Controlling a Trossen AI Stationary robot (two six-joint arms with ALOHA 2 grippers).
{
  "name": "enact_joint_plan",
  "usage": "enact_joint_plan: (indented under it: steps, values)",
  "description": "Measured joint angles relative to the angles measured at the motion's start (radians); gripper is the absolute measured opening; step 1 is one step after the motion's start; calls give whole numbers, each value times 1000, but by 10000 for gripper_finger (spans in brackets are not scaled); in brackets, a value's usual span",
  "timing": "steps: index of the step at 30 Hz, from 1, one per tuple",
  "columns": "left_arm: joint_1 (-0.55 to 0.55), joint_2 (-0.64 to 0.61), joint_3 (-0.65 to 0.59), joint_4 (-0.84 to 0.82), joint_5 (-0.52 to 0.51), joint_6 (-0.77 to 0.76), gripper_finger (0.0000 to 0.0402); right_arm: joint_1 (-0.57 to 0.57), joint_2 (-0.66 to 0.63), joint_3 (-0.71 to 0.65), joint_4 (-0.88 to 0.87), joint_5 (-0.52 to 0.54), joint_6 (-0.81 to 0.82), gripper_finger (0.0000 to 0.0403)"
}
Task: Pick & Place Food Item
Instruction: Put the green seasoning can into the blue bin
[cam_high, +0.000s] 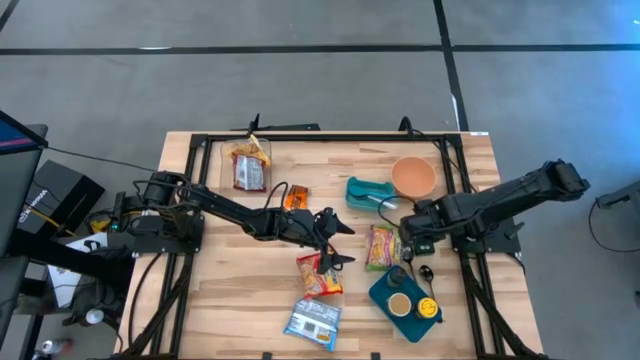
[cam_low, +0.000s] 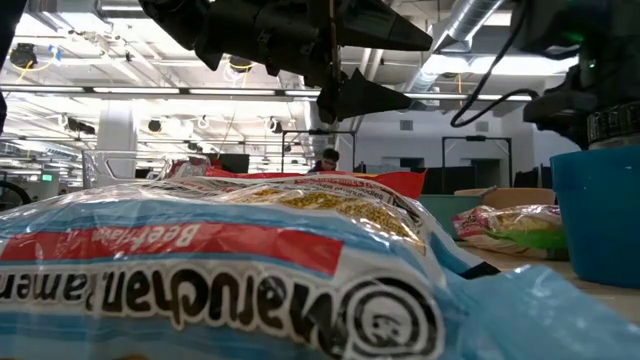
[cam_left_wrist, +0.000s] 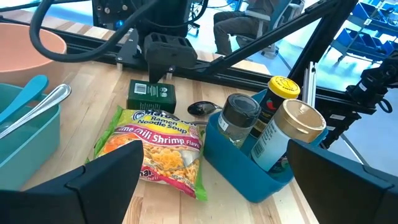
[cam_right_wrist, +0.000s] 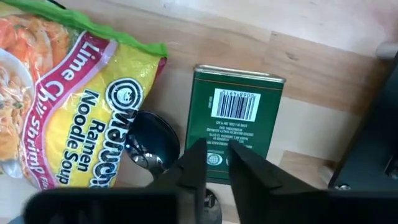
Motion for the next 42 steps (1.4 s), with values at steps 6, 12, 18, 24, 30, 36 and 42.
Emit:
enact_joint_plan:
  steps: [6, 12, 18, 24, 30, 36, 42]
  values:
    - [0, 0, 0, -1, 0, 0, 390, -37, 0, 0, 4, -16, 0, 136]
    - [-4, 0, 0, -3, 0, 0, 390, -77, 15, 0, 1, -21, 0, 237]
    - [-18, 0, 0, -3, 0, 0, 390, -143, 70, 0, -7, -20, -55, 294]
    - [-21, 0, 0, -4, 0, 0, 390, -189, 124, 0, 0, -76, -135, 302]
    - [-20, 0, 0, -4, 0, 0, 390, -210, 135, 0, 0, -121, -194, 302]
    - [-24, 0, 0, -4, 0, 0, 390, -236, 134, -22, 9, -132, -207, 302]
    - [-27, 0, 0, -4, 1, 0, 390, -262, 134, -37, 18, -134, -232, 302]
